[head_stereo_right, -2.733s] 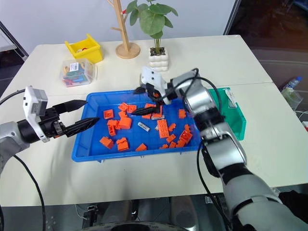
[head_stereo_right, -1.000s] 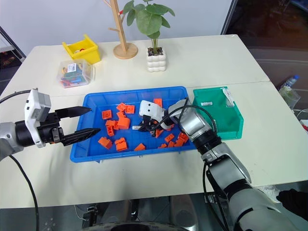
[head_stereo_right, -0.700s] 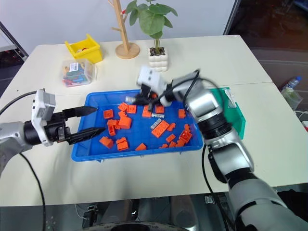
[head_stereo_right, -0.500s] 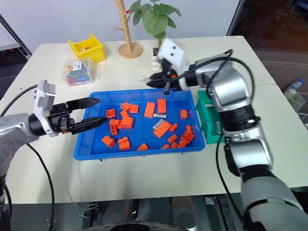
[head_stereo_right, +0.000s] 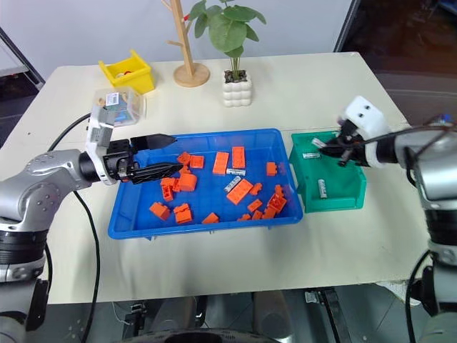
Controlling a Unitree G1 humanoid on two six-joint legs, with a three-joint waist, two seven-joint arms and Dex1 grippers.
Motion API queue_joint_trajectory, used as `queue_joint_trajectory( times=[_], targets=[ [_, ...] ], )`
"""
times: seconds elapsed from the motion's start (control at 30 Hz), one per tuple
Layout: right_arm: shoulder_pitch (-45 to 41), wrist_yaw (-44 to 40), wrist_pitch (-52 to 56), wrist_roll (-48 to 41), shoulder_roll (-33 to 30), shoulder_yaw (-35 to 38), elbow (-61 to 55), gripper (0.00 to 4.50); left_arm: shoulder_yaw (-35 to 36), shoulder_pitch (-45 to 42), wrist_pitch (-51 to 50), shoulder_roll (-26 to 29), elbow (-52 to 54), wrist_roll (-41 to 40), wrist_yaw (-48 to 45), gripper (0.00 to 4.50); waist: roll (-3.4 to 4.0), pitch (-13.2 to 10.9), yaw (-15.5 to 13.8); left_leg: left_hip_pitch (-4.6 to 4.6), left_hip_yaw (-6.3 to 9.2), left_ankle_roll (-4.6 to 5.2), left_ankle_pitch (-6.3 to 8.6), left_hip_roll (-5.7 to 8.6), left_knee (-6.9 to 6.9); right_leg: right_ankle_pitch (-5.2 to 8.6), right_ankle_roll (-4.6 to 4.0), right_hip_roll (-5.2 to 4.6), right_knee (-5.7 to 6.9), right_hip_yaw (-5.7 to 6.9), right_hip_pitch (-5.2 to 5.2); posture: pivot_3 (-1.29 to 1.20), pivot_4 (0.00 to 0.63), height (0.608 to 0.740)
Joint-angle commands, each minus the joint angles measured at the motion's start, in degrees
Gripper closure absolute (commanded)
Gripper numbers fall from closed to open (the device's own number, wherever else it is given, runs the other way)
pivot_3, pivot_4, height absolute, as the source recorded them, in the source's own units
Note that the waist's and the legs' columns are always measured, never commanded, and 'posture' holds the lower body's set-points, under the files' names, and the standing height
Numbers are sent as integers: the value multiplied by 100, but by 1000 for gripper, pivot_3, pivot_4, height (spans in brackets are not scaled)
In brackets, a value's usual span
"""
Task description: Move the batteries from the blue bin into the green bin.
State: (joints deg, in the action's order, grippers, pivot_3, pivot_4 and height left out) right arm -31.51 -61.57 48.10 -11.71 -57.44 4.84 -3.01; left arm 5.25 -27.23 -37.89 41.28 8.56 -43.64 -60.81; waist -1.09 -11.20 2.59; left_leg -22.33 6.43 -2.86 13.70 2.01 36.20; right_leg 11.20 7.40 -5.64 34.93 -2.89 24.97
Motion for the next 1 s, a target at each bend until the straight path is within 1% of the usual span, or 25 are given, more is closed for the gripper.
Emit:
queue_joint_trajectory(
  times=[0.03,0.2,0.27,0.3,0.37,0.47,0.5,0.57,0.67,0.73,0.87,0.93,1.0],
  targets=[
    [263,192,103,-189,-143,423,-405,4407,-67,-150,28,-23,94,4,-174,0,0,0,-9,-1,-1,0,0,0,2,0,0,0,0,-1,0,0,150,740],
    [783,360,-229,-92,-210,507,-174,4407,-228,-322,74,-80,-29,143,-299,0,-1,0,-23,0,-1,0,0,1,4,1,1,0,-4,-1,-7,0,150,740],
    [870,392,-323,-107,-228,534,-109,3341,-251,-357,92,-82,-56,192,-346,0,-1,0,-18,0,-1,0,0,1,4,1,1,0,-5,-1,-7,0,150,740],
    [882,405,-346,-124,-231,537,-89,2920,-256,-369,97,-86,-69,213,-366,0,-1,0,-6,0,-1,0,0,0,4,1,1,0,-5,-1,-7,0,150,740],
    [901,411,-379,-153,-251,530,-108,1941,-251,-378,92,-95,-77,235,-384,0,-1,0,1,3,-1,0,0,0,2,1,1,0,-4,-1,-7,0,150,740],
    [823,432,-364,-190,-283,493,-140,301,-229,-375,74,-97,-70,247,-395,0,-1,0,-17,3,0,0,0,0,3,1,1,0,-3,0,-8,0,150,740],
    [741,443,-361,-183,-306,455,-144,21,-216,-362,68,-89,-57,249,-396,0,-1,0,-19,2,0,0,0,0,4,1,2,0,-4,-1,-9,0,150,740],
    [541,481,-382,-153,-327,377,-144,21,-191,-339,62,-66,-47,254,-403,0,-1,0,-11,1,-1,0,0,0,5,1,2,0,-6,-1,-11,0,150,740],
    [-82,567,-213,-243,-171,203,-270,21,-173,-296,122,24,-74,363,-427,0,1,-1,10,4,-1,0,0,0,3,1,2,0,-6,-1,-10,0,150,740],
    [-632,661,38,-393,98,19,-428,21,-148,-265,167,89,-104,445,-447,0,1,-2,31,7,-1,0,0,0,1,2,2,0,-3,-1,-9,0,150,740],
    [-1322,913,548,-675,795,-300,-681,21,-158,-142,322,246,-92,653,-516,0,0,-1,-1,6,2,0,0,-3,-1,3,2,1,-3,1,-8,0,150,740],
    [-1432,1078,774,-806,1181,-433,-803,21,-134,-67,353,295,-33,694,-509,0,0,-1,-8,2,2,0,0,-2,2,3,3,1,-6,1,-8,0,150,740],
    [-1348,1266,981,-894,1531,-576,-950,21,-80,37,354,342,81,686,-493,0,-1,-1,-37,-2,4,0,0,-2,1,2,3,1,-7,1,-7,0,150,740]
  ],
)
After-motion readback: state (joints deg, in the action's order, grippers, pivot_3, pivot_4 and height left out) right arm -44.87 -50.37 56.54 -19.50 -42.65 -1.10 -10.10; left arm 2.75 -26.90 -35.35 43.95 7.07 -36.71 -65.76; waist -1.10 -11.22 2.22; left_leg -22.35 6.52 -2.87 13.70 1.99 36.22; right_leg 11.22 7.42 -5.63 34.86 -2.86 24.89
